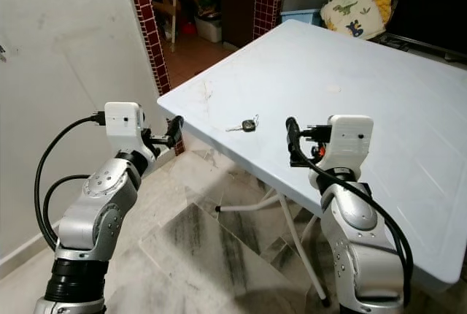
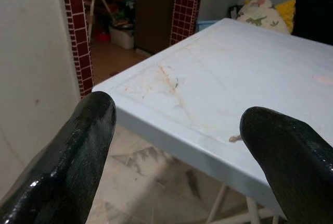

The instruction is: Hang keys on a hook

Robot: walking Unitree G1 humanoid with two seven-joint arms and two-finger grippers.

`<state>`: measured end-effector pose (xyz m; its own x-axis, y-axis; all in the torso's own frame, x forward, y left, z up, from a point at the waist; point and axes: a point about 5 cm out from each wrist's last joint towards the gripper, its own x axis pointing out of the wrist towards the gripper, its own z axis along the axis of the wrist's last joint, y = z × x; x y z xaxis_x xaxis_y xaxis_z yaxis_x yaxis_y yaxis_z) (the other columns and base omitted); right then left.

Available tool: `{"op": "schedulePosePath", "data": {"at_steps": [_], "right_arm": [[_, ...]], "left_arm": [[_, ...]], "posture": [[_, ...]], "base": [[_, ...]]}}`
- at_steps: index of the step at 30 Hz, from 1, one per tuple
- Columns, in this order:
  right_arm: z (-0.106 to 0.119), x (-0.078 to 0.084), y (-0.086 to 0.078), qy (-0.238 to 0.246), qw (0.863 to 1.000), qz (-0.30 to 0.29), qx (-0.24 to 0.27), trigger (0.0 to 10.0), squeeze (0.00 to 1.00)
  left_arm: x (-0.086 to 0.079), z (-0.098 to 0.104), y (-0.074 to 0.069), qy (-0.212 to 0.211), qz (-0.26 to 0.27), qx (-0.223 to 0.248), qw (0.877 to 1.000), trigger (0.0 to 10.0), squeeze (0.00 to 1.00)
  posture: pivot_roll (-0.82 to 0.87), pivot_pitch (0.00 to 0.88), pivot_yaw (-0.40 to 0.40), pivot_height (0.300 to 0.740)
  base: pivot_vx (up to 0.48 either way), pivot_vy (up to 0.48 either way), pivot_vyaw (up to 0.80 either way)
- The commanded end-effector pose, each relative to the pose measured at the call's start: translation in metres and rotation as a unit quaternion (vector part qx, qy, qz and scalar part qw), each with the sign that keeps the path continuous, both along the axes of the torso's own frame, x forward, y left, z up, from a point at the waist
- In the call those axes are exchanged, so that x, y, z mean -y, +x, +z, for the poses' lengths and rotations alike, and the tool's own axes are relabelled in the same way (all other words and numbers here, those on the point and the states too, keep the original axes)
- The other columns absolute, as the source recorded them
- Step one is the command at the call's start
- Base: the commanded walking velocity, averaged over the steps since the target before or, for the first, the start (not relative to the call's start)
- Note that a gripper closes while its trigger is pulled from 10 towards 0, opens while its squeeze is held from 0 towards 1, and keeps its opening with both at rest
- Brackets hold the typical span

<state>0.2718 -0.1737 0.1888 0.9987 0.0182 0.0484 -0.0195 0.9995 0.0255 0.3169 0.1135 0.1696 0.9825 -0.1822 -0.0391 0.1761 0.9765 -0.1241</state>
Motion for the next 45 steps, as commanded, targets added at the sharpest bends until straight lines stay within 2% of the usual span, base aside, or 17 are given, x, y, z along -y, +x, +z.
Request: {"op": "schedulePosePath", "data": {"at_steps": [1,21,25,30,32,34,41,45], "right_arm": [[0.003,-0.001,0.002,-0.003,1.000,0.003,0.007,10.0,0.00],[0.005,-0.003,0.002,-0.007,1.000,0.012,0.011,10.0,0.00],[0.005,-0.003,0.002,-0.007,1.000,0.014,0.010,10.0,0.00],[0.003,-0.007,0.002,-0.004,1.000,0.021,0.006,10.0,0.00],[0.001,-0.010,0.001,-0.003,1.000,0.029,0.004,10.0,0.00],[0.001,-0.010,0.000,-0.003,1.000,0.031,0.003,10.0,0.00],[0.001,-0.011,0.001,-0.005,0.999,0.040,0.000,10.0,0.00],[-0.003,-0.017,0.003,-0.004,0.998,0.059,-0.014,10.0,0.00]], "left_arm": [[0.000,0.001,0.001,-0.001,0.003,-0.001,1.000,10.0,0.00],[0.002,0.003,0.000,-0.009,0.000,-0.007,1.000,10.0,0.00],[0.003,0.002,-0.003,-0.024,-0.008,-0.008,1.000,10.0,0.00],[0.000,0.001,-0.011,0.014,-0.009,0.007,1.000,10.0,0.00],[-0.006,-0.009,-0.019,0.029,0.000,-0.007,1.000,10.0,0.00],[-0.009,-0.012,-0.021,0.038,0.009,-0.010,0.999,10.0,0.00],[-0.017,-0.016,-0.022,0.038,0.028,-0.020,0.999,10.0,0.00],[-0.036,-0.025,-0.023,0.074,0.077,-0.044,0.993,10.0,0.00]], "posture": [[0.04,0.000,0.003,0.740],[0.04,0.000,0.006,0.740],[0.04,0.000,0.006,0.740],[0.04,0.000,0.006,0.740],[0.05,0.000,0.002,0.740],[0.05,0.000,-0.001,0.740],[0.05,0.000,-0.005,0.740],[0.06,0.000,-0.007,0.740]], "base": [[0.409,0.000,0.00],[0.416,0.000,0.00],[0.365,0.000,0.00],[0.000,0.000,0.00],[0.000,0.000,0.00],[0.000,0.000,0.00],[0.000,0.000,0.00],[0.000,0.000,0.00]]}}
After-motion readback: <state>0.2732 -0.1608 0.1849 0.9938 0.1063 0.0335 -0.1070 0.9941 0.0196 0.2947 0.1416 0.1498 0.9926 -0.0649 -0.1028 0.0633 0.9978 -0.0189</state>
